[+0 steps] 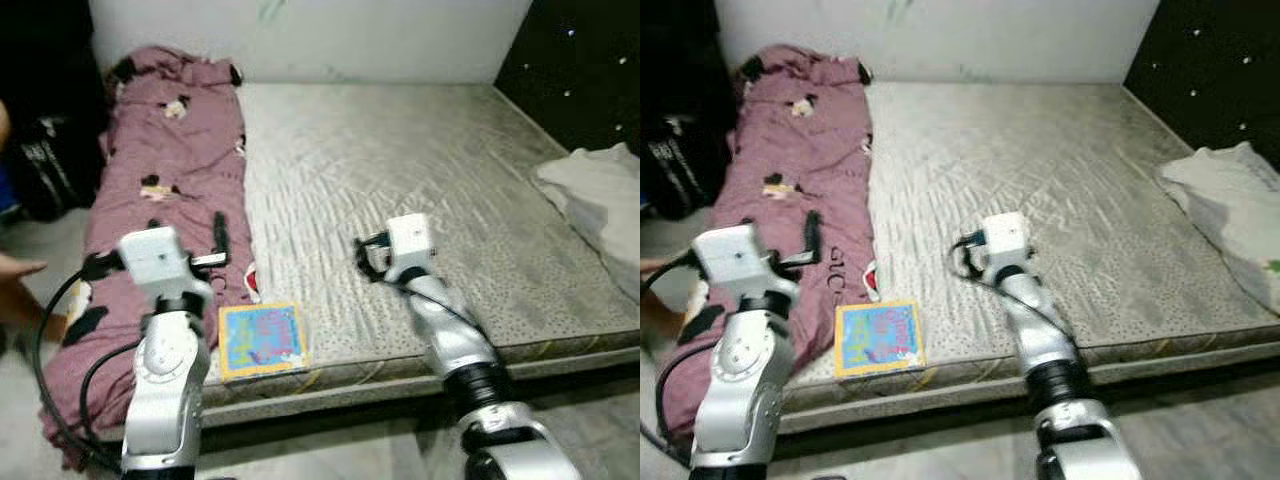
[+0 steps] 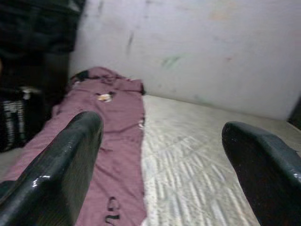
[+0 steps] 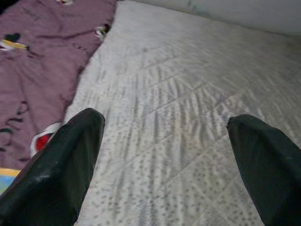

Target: Clean up the room

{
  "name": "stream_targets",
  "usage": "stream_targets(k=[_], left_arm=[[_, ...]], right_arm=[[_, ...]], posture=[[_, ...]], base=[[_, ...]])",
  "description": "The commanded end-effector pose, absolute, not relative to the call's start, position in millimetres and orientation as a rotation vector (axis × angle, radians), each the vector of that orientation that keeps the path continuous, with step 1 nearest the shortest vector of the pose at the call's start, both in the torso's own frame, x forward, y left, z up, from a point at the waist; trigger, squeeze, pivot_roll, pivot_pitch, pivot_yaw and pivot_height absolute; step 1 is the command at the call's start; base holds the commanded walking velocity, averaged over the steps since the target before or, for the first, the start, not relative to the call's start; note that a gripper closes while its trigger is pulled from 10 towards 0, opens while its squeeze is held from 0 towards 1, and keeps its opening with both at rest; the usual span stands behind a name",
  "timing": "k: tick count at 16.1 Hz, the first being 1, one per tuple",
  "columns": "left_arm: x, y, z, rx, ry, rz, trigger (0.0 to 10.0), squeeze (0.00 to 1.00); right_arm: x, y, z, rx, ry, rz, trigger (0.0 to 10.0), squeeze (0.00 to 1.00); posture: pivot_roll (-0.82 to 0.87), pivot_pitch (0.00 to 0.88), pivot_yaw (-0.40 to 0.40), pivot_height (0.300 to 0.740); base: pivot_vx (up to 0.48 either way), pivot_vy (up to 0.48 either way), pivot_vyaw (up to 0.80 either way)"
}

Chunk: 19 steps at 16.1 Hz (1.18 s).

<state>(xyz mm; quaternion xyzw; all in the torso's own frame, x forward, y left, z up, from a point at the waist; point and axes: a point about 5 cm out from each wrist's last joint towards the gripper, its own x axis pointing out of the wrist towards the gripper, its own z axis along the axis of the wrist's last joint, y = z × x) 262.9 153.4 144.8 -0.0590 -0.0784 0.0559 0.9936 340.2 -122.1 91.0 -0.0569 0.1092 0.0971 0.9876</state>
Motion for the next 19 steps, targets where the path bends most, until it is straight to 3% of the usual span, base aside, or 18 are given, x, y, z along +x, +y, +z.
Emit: stream_targets(k=[1, 12, 17, 19], left_arm=[[262, 158, 145, -0.125, -0.159, 0.129, 10.0, 0.00], [263, 160, 140, -0.122, -0.123, 0.165, 10.0, 0.00], [257, 173, 132, -0.119, -0.059, 0.292, 10.0, 0.00], [250, 172, 139, -0.110, -0.095, 0.216, 10.0, 0.00]], right_arm=[[341, -113, 92, -0.110, 0.213, 0.215, 10.0, 0.00], [342, -114, 91, -0.115, 0.222, 0.214, 10.0, 0.00], [342, -115, 89, -0.126, 0.234, 0.219, 10.0, 0.00], [340, -117, 89, -0.130, 0.230, 0.222, 10.0, 0.00]], posture=[[0.10, 0.012, -0.061, 0.740], [0.10, 0.013, -0.062, 0.740], [0.10, 0.012, -0.069, 0.740], [0.10, 0.013, -0.072, 0.740]], base=[[0.360, 0.000, 0.00], [0.030, 0.000, 0.00], [0.000, 0.000, -0.57], [0.000, 0.000, 0.00]])
